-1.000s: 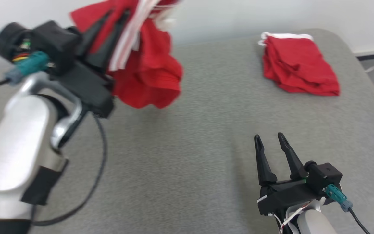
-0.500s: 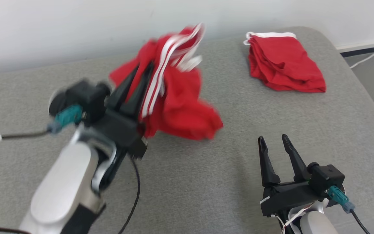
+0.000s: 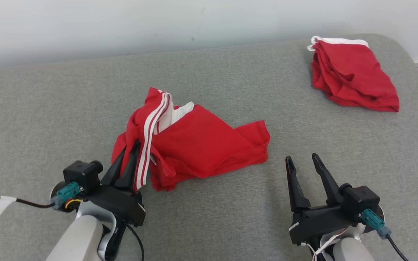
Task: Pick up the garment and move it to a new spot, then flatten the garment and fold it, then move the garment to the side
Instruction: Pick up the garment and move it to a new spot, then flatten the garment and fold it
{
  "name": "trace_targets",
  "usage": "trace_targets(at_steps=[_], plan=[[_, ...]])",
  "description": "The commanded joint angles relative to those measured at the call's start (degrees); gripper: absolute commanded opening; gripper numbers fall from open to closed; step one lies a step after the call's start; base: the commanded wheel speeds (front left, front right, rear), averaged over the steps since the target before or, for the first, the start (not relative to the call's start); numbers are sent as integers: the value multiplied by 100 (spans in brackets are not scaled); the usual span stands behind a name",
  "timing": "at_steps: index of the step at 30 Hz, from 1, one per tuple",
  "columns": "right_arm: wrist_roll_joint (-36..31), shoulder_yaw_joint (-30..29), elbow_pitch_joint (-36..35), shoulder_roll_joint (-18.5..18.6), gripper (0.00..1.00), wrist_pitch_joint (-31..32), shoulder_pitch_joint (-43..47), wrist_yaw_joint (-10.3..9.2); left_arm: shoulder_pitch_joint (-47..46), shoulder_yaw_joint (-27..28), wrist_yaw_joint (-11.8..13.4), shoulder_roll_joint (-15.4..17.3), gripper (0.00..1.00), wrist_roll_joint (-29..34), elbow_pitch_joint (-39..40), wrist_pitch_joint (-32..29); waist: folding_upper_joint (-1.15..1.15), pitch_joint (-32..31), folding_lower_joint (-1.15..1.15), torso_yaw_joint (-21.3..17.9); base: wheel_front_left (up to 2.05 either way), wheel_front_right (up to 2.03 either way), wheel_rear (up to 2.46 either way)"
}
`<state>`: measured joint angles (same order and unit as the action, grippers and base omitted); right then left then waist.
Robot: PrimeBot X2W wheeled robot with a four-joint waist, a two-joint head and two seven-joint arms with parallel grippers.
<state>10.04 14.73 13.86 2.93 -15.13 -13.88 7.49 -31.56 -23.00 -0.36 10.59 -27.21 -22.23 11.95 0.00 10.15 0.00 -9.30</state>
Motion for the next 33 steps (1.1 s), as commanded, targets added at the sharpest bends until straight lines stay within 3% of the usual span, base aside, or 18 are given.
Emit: trace_targets(at_steps=[1, 2, 3, 8, 20, 33], plan=[[3, 22, 10, -7, 100, -3, -48, 0, 75, 12, 5, 23, 4, -16, -105, 78, 0, 34, 0, 57, 0, 0, 0], [17, 33, 12, -7, 100, -3, -48, 1, 45, 23, 20, 18, 45, 33, -202, 136, 0, 38, 0, 75, 0, 0, 0], [28, 39, 15, -7, 100, -3, -42, 1, 21, 41, 26, -4, 100, 53, -286, 182, 0, 39, 0, 92, 0, 0, 0], [41, -6, 31, -7, 100, -3, 14, 0, 33, 191, 94, 20, 100, 241, -259, 313, 0, 28, 0, 173, 0, 0, 0], [15, -78, 44, -6, 100, -3, 77, 1, 1080, 426, 243, 53, 100, 745, 1058, 331, 0, -73, 0, 338, 0, 0, 0], [41, 33, 108, -6, 100, -3, -31, 1, 1320, 490, 216, 81, 100, 869, 866, 332, 0, -70, 0, 203, 0, 0, 0]])
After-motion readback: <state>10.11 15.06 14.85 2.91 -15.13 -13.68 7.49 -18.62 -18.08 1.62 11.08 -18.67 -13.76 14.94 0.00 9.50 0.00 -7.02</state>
